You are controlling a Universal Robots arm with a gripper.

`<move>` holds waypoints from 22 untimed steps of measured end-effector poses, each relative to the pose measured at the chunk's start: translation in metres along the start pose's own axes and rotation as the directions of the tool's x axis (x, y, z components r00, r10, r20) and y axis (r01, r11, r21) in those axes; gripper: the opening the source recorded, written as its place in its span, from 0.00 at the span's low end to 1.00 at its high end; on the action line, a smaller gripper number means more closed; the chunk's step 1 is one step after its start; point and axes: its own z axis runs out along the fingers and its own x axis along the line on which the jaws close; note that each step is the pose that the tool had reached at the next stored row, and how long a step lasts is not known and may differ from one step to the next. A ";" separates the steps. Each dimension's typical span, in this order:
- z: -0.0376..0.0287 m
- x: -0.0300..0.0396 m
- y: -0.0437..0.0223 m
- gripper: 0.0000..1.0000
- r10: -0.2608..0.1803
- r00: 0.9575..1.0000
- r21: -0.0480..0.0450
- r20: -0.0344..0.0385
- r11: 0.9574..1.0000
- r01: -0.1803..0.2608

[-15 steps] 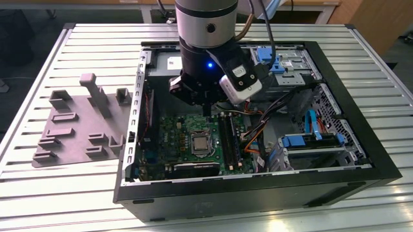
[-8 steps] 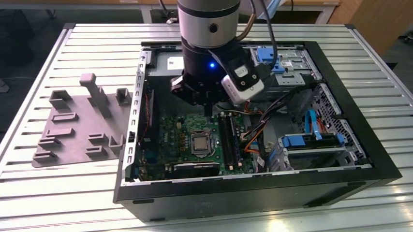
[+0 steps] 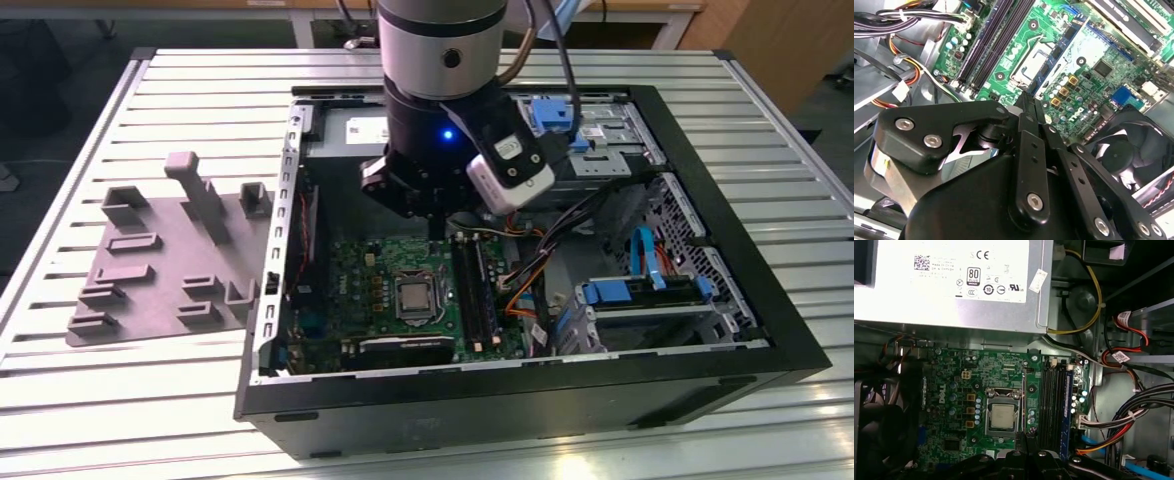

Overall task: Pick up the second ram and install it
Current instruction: 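Insert the second ram into the second slot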

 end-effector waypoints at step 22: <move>0.0011 -0.0083 -0.0004 0.12 0.000 1.000 0.000 0.000 1.000 0.000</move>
